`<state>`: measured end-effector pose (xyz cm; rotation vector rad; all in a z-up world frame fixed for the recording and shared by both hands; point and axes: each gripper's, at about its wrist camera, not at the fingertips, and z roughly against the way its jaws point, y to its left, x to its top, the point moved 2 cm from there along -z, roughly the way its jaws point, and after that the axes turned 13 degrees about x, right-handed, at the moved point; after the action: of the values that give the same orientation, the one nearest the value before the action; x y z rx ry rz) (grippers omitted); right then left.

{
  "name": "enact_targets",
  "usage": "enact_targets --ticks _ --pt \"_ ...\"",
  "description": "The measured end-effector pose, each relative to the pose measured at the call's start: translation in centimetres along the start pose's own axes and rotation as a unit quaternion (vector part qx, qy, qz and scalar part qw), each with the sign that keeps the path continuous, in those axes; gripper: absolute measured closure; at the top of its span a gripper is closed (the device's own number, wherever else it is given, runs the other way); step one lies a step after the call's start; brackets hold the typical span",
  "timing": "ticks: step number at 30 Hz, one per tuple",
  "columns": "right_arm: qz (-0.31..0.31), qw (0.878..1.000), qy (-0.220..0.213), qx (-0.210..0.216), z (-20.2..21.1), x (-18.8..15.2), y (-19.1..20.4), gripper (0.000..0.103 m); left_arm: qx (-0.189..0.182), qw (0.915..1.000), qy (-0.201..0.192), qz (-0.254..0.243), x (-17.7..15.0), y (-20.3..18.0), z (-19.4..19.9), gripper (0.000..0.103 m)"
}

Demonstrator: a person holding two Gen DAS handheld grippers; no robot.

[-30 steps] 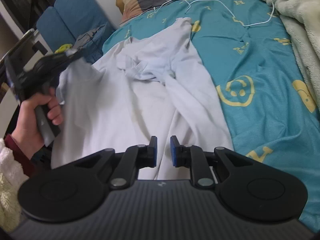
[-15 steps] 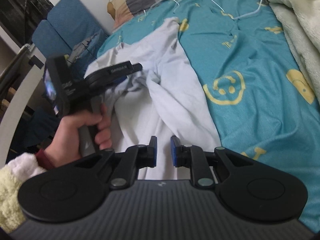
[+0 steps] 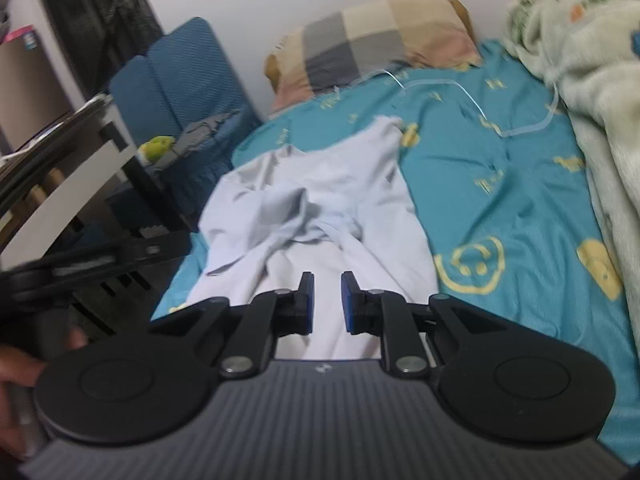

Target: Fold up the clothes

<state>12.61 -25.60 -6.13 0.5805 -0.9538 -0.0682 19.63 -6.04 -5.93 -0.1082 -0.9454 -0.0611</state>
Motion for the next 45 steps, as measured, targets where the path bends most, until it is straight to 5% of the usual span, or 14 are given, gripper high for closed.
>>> enact_targets --ticks 9,19,26,29,31,33,34,40,45 --pt "0.095 0.994 -0.006 0.060 -1.7 0.9 5.2 0.085 -0.018 0.9994 0.002 0.028 -0.6 4.0 3.1 0.029" --pt "0.162 0.981 0.058 0.085 -14.9 1.4 6.9 0.083 -0.027 0.9963 0.010 0.080 -0.5 10.8 1.4 0.029" --pt "0.227 0.964 0.112 0.084 -23.1 -0.5 8.5 0.057 -0.032 0.9924 0.036 0.113 -1.2 13.7 -1.2 0.029" --pt "0.244 0.958 0.133 0.066 -25.5 -1.1 8.8 0.056 -0.038 0.9916 0.043 0.116 -1.5 13.8 -1.7 0.029" --pt "0.237 0.962 0.127 0.050 -25.8 -0.8 8.6 0.059 -0.039 0.9912 0.041 0.120 -1.5 13.8 -1.6 0.029" --pt "0.220 0.968 0.116 0.037 -25.7 -0.2 8.2 0.093 -0.041 0.9905 0.038 0.126 -1.5 13.8 -1.4 0.029" --pt "0.205 0.972 0.111 0.036 -25.5 0.6 7.9 0.097 -0.042 0.9901 0.036 0.129 -1.5 13.9 -1.2 0.029" --pt "0.146 0.987 0.047 0.039 -23.8 7.1 5.7 0.099 -0.054 0.9902 0.027 0.126 -1.5 12.9 -0.6 0.029" --pt "0.097 0.995 -0.013 -0.005 -24.1 13.3 0.9 0.099 -0.063 0.9926 0.027 0.101 -1.8 11.3 -0.9 0.029"
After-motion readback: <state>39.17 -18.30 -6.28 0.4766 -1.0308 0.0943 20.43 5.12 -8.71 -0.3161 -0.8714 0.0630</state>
